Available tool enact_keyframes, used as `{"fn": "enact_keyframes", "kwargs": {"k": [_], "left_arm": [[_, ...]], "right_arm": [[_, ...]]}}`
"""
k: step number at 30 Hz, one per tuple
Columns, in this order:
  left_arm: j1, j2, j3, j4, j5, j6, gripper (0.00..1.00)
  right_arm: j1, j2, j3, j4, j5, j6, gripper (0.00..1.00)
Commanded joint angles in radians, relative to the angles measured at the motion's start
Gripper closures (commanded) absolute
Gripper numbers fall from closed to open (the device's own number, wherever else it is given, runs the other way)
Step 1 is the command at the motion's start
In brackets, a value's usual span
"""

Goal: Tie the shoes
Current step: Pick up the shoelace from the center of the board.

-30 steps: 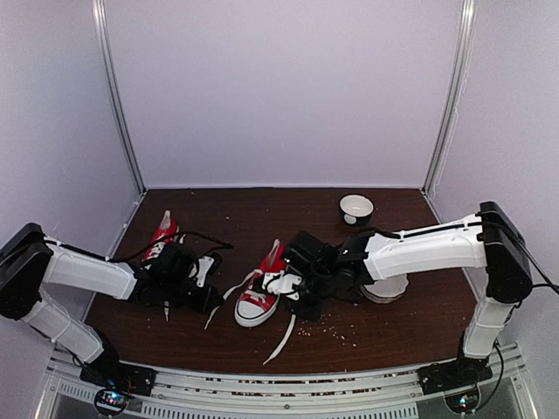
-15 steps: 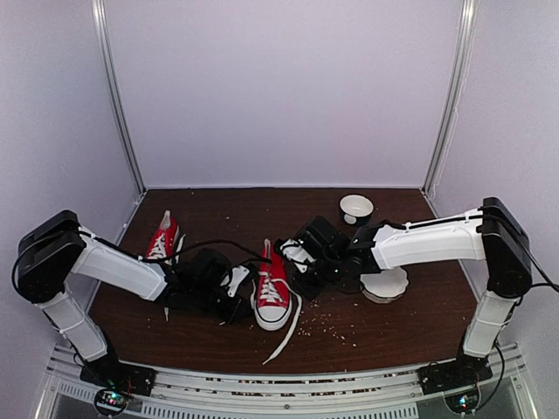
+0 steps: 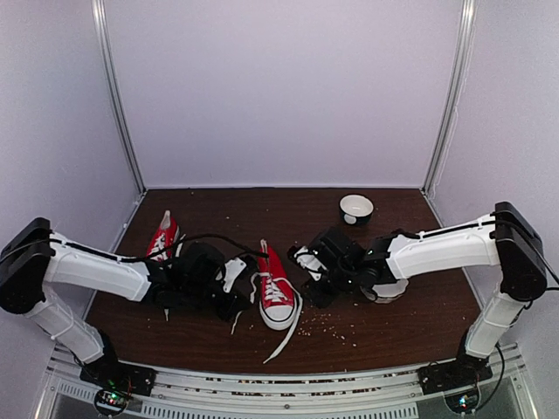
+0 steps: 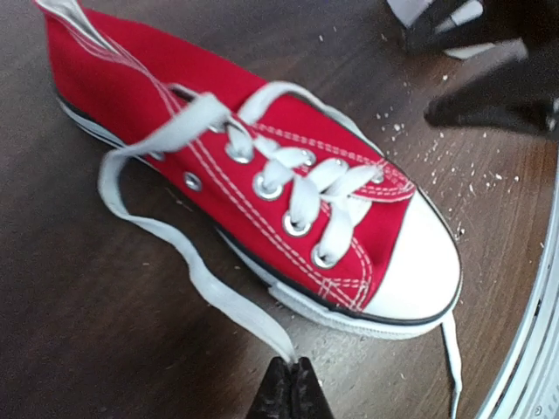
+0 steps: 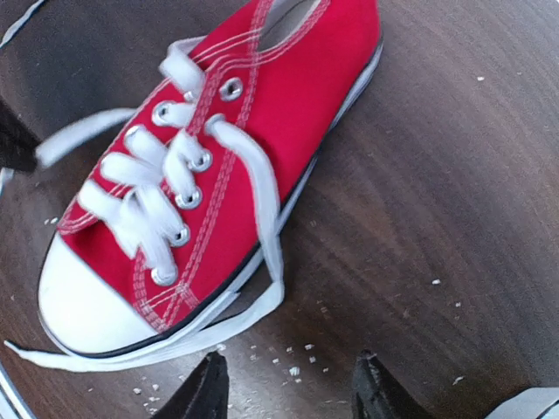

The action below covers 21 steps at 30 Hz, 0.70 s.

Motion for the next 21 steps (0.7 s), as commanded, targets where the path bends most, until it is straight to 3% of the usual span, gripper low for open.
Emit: {"fn": "enact_keyframes", "kwargs": {"k": [1, 2, 3, 6, 10, 13, 17, 21], "left_arm": [[0.02, -0.18, -0.061, -0.058, -0.191, 0.054, 1.0], [0.034, -0.228, -0.074, -0.067, -0.201, 0.049, 1.0], [0.051, -0.264, -0.089, -0.067, -0.202, 0.041, 1.0], [0.077, -0.345, -0.141, -0.048, -0.211, 0.01, 1.0], [0.079, -0.389, -0.167, -0.031, -0.221, -0.013, 1.0], [0.08, -0.404, -0.173, -0.035, -0.224, -0.022, 1.0], [0.082, -0.435, -0.193, -0.035, -0.255, -0.032, 1.0], [0.08, -0.453, -0.197, -0.036, -0.25, -0.034, 1.0]], "right_arm": [[0.123, -0.043, -0.013, -0.001, -0.139, -0.245, 0.34], [0.158, -0.029, 0.008, -0.025, -0.16, -0.292, 0.24], [0.193, -0.005, 0.036, -0.056, -0.147, -0.337, 0.21], [0.246, 0.075, 0.143, -0.187, -0.149, -0.457, 0.19], [0.248, 0.226, 0.375, -0.536, -0.312, -0.72, 0.24], [0.253, 0.314, 0.528, -0.695, -0.375, -0.904, 0.18], [0.287, 0.386, 0.619, -0.761, -0.191, -1.038, 0.16], [0.326, 0.502, 0.754, -0.89, -0.106, -1.056, 0.24]]}}
